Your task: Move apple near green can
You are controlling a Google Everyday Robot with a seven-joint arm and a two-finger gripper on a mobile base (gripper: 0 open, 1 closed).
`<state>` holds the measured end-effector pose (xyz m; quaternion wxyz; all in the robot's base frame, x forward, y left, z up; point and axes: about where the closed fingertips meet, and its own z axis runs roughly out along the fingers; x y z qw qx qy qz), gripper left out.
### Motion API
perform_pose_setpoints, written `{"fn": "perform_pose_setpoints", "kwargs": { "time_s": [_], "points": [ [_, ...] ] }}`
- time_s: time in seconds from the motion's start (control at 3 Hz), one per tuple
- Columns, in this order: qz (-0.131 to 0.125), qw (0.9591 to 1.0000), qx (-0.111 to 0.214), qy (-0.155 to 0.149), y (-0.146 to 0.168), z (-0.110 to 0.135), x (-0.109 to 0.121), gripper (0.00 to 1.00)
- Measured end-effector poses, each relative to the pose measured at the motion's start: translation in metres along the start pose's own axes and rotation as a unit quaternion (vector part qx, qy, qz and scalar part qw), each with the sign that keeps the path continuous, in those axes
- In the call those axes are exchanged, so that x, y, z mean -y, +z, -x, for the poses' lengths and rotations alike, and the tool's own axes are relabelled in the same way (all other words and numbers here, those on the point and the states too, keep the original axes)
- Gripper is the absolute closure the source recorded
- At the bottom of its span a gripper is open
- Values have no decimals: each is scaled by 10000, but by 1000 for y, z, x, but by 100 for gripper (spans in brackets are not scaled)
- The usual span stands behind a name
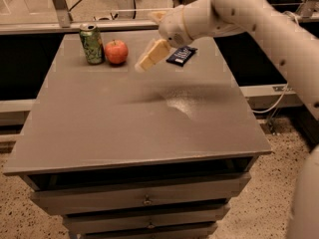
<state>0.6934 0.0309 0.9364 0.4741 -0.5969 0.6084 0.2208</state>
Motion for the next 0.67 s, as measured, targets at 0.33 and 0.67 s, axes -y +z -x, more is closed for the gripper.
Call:
{"fn": "perform_pose_setpoints", "kwargs": {
  "time_s": [0.33,0.67],
  "points": [
    [-230,9996,83,-104,-64,13,-37,0],
    [-550,9985,70,-16,-117,3,-59,0]
  ]
}}
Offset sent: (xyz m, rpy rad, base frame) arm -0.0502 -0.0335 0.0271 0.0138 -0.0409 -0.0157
